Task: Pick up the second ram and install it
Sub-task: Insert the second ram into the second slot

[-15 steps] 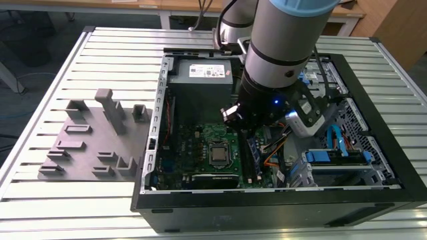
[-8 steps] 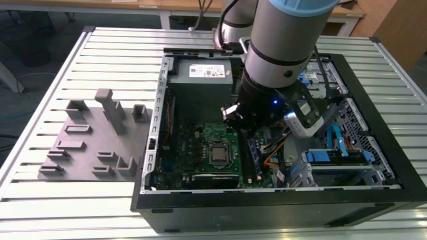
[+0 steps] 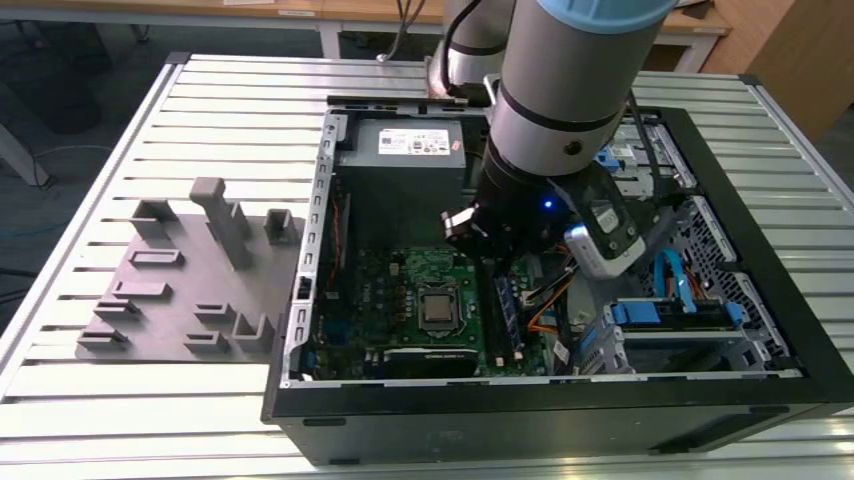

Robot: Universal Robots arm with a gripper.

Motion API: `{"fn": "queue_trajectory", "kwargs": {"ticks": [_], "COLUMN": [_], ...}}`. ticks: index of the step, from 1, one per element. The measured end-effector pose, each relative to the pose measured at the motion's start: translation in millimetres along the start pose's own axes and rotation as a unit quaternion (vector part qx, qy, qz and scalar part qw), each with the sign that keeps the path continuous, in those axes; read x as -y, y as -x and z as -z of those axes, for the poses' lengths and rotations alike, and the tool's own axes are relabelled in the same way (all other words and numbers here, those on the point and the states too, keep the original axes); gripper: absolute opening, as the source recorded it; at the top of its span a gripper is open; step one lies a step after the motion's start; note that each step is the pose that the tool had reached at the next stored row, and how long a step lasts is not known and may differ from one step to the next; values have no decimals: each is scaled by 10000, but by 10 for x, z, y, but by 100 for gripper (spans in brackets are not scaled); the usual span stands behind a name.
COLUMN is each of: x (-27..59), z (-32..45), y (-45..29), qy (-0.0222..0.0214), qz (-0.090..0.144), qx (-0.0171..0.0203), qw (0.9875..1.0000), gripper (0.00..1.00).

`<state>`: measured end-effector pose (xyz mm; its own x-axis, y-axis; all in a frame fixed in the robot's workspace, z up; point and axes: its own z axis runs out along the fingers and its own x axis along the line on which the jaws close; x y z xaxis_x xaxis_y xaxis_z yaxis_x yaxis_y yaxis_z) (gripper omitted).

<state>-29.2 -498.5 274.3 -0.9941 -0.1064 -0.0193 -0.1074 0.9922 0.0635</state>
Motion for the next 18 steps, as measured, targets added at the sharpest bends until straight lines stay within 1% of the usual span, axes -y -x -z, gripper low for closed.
{"fn": "queue_trajectory", "kwargs": {"ticks": [9,18], "x": [0,0], "z": [0,-1], "y": [0,0], "qy": [-6,-10], "qz": [-273,-536], "qx": [17,34], "qw": [9996,9986], "gripper": [11,11]}}
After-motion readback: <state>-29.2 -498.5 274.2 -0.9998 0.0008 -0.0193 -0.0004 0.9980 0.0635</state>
